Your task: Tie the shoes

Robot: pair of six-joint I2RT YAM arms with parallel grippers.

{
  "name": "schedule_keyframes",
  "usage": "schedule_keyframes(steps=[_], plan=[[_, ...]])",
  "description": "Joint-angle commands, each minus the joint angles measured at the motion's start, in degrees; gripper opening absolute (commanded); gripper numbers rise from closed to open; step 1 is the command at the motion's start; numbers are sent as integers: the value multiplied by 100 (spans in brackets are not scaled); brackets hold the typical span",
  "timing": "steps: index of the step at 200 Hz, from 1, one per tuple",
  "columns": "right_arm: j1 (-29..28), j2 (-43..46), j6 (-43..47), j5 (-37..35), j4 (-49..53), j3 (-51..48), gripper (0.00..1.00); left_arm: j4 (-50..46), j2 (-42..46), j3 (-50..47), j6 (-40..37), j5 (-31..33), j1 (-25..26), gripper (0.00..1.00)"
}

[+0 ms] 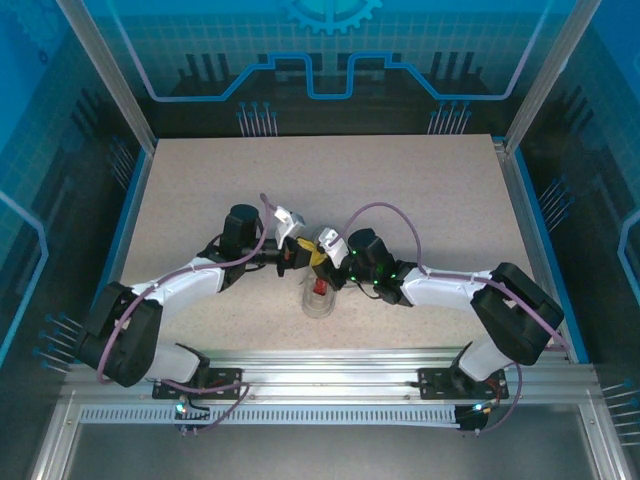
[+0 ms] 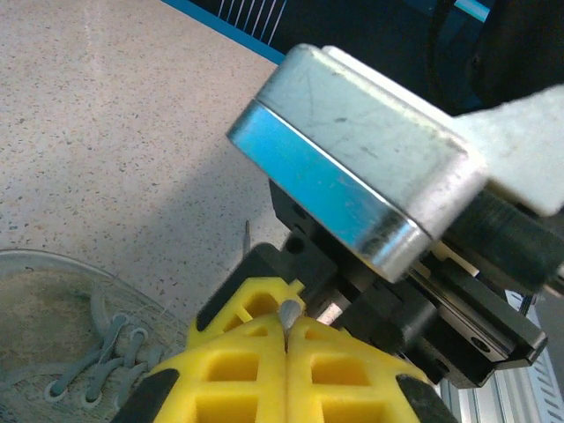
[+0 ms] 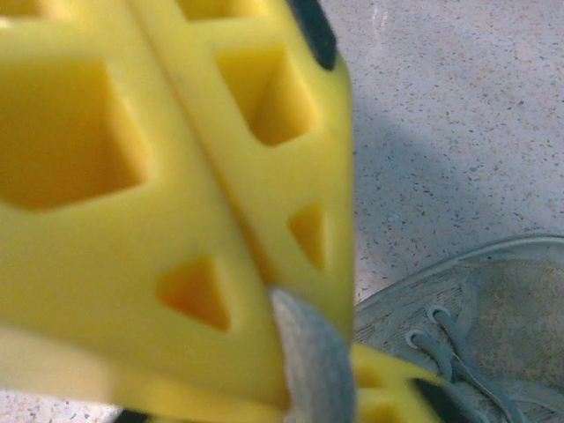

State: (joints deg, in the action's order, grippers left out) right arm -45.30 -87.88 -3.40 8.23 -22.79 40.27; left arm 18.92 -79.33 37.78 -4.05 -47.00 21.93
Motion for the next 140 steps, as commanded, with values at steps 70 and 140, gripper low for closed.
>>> schedule_keyframes(steps=[70, 140], plan=[[633, 1801, 2468, -339, 3010, -162, 58, -680, 177, 460, -208, 155, -48, 0], [711, 887, 3519, -389, 3400, 219, 60, -609, 111, 423, -21, 88, -93, 0]])
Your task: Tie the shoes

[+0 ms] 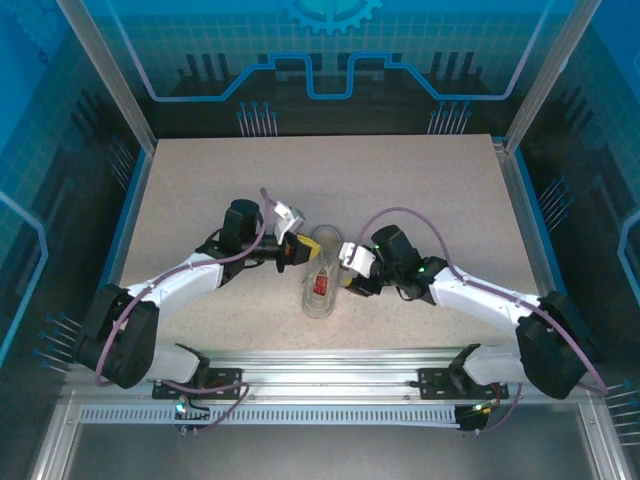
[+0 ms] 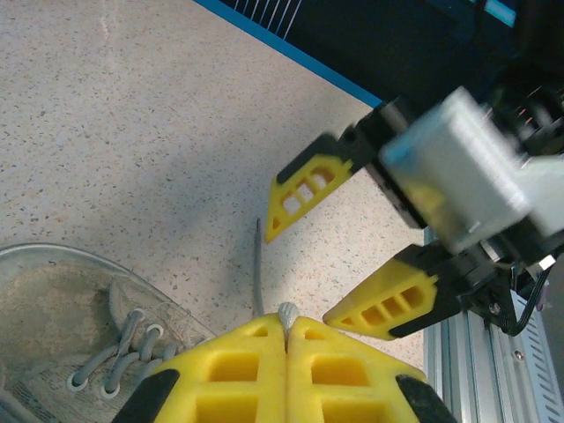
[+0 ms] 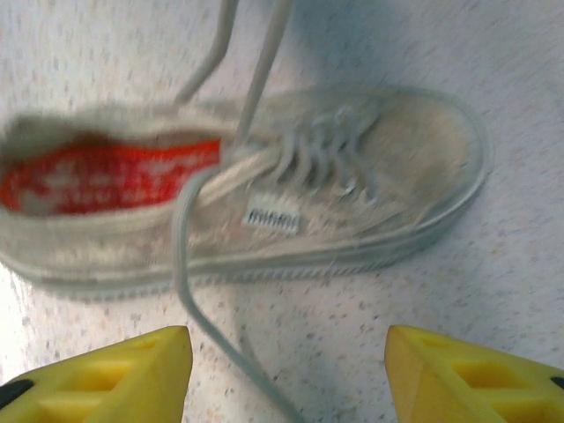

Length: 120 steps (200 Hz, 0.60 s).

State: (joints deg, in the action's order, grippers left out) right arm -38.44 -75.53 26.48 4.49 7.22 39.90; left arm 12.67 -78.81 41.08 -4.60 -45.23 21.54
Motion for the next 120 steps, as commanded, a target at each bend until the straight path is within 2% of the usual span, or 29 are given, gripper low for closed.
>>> schedule_keyframes(steps=[1, 81, 120], plan=[[27, -370, 541, -13, 401, 260, 60, 17, 58, 93, 32, -95, -53, 0], [-118, -1037, 911, 386, 512, 379, 61, 175, -65, 93, 170, -162, -168, 0], [-269, -1580, 949, -93, 495, 668, 61, 253, -48, 11, 247, -144, -193, 0]])
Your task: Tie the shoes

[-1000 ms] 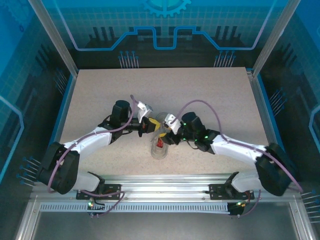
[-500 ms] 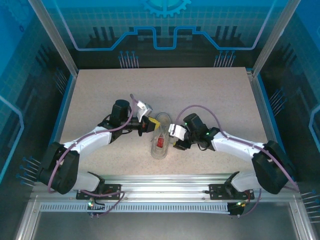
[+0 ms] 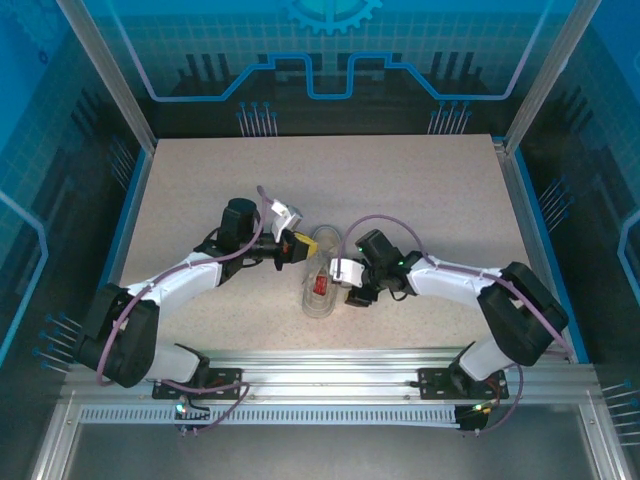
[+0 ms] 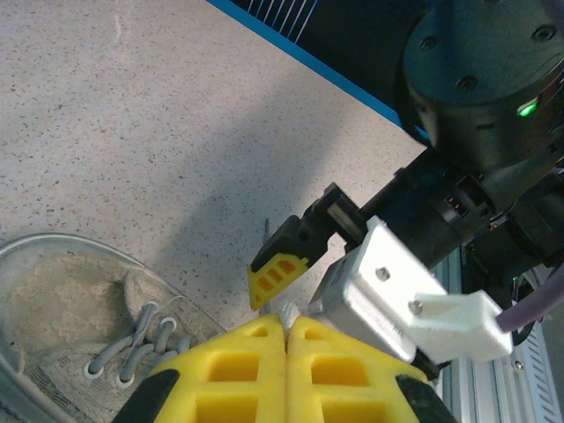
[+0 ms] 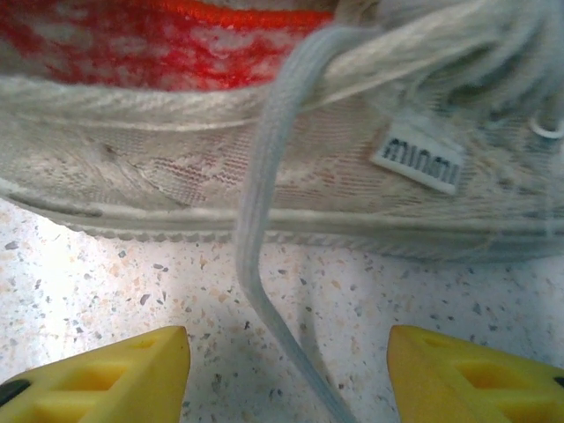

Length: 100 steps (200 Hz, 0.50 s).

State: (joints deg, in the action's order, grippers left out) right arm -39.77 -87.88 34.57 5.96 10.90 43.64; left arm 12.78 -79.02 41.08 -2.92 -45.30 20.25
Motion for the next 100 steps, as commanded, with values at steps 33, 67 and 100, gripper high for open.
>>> schedule_keyframes(steps=[33, 67, 100], plan=[[-232, -723, 176, -635, 16, 461, 55, 441, 2, -134, 221, -118, -126, 0], [-199, -568, -108, -808, -69, 399, 5, 488, 36, -162, 230, -85, -153, 0], [-89, 74, -470, -885, -6, 173, 0, 447, 184, -210, 136, -172, -140, 0]])
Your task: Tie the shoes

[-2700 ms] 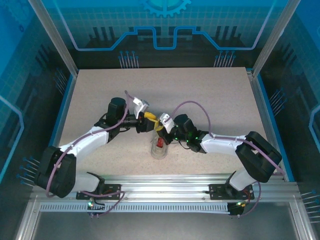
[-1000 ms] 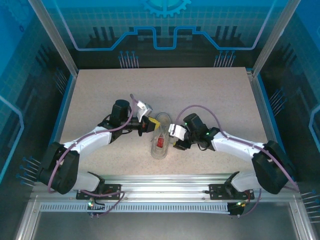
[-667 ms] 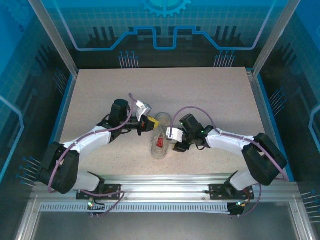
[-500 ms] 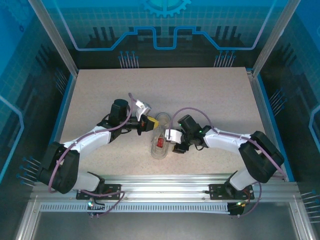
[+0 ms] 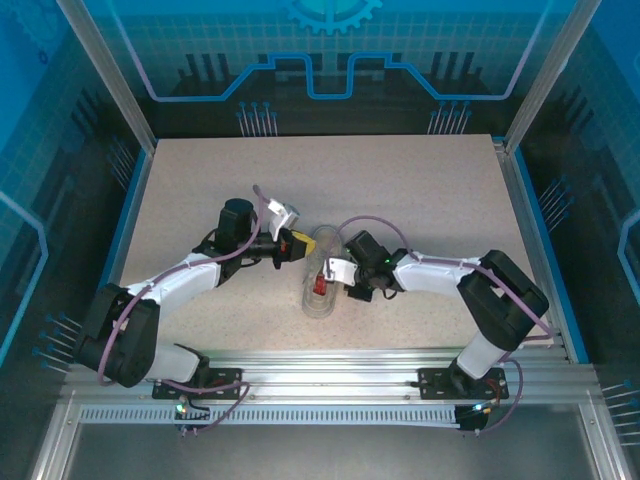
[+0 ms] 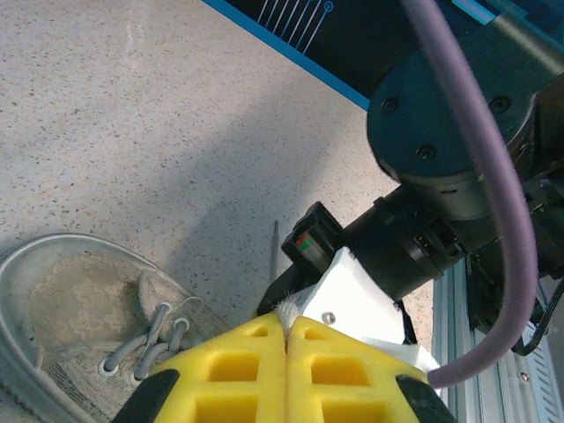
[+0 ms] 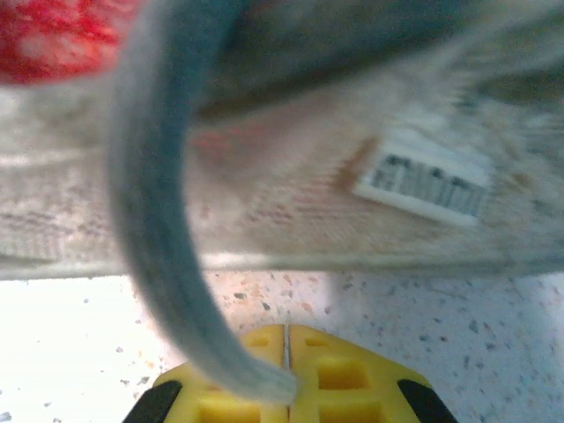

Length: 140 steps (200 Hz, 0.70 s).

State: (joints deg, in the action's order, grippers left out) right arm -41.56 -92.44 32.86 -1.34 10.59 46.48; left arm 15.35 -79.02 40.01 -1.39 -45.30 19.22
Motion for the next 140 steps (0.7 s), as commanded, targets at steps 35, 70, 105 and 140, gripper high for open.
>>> schedule_keyframes(steps=[35, 70, 105, 140], plan=[[265, 720, -465, -785, 225, 117, 0, -18, 299, -156, -283, -202, 41, 0], [701, 281, -678, -187, 656, 1206, 0, -127, 304, -193, -536, -199, 262, 0], [1016, -566, -805, 465, 1639, 2817, 3, -41, 287, -280, -598, -193, 369, 0], [965, -1716, -843, 1659, 2829, 4537, 6, -210, 211, -215, -821, -200, 514, 0]])
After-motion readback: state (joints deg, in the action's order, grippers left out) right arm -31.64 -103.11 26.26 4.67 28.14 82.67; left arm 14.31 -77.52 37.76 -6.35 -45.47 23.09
